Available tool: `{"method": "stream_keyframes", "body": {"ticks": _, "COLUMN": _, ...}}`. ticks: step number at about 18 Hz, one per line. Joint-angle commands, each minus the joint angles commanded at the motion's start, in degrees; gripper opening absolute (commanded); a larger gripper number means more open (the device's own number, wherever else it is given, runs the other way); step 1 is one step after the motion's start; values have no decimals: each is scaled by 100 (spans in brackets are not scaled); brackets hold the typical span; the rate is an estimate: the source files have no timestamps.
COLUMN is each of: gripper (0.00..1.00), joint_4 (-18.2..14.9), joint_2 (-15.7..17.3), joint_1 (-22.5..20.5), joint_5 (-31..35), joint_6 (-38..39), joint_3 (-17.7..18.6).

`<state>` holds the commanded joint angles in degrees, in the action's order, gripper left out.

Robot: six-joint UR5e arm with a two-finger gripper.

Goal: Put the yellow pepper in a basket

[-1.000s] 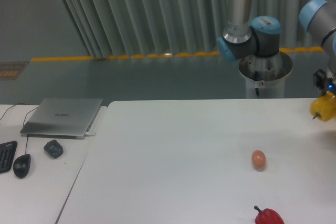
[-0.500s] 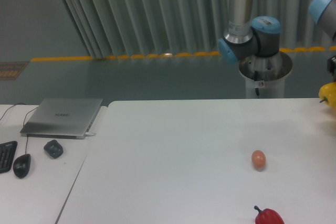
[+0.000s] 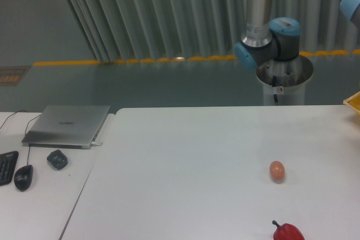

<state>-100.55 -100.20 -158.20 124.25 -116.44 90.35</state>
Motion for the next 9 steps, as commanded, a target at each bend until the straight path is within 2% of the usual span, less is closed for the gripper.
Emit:
{"method": "stream_keyframes", "body": {"ticks": 6, "gripper": 46, "joint_4": 325, "joint_2": -44, "joint_1": -202, "joint_5": 810, "joint_6": -203, "joint_3": 194}}
{"method": "stream_keyframes", "body": {"ticks": 9, "gripper": 47, "joint_4": 352, "joint_2": -44, "joint_1": -281, "joint_5": 899, "joint_6": -344, "joint_3": 194}}
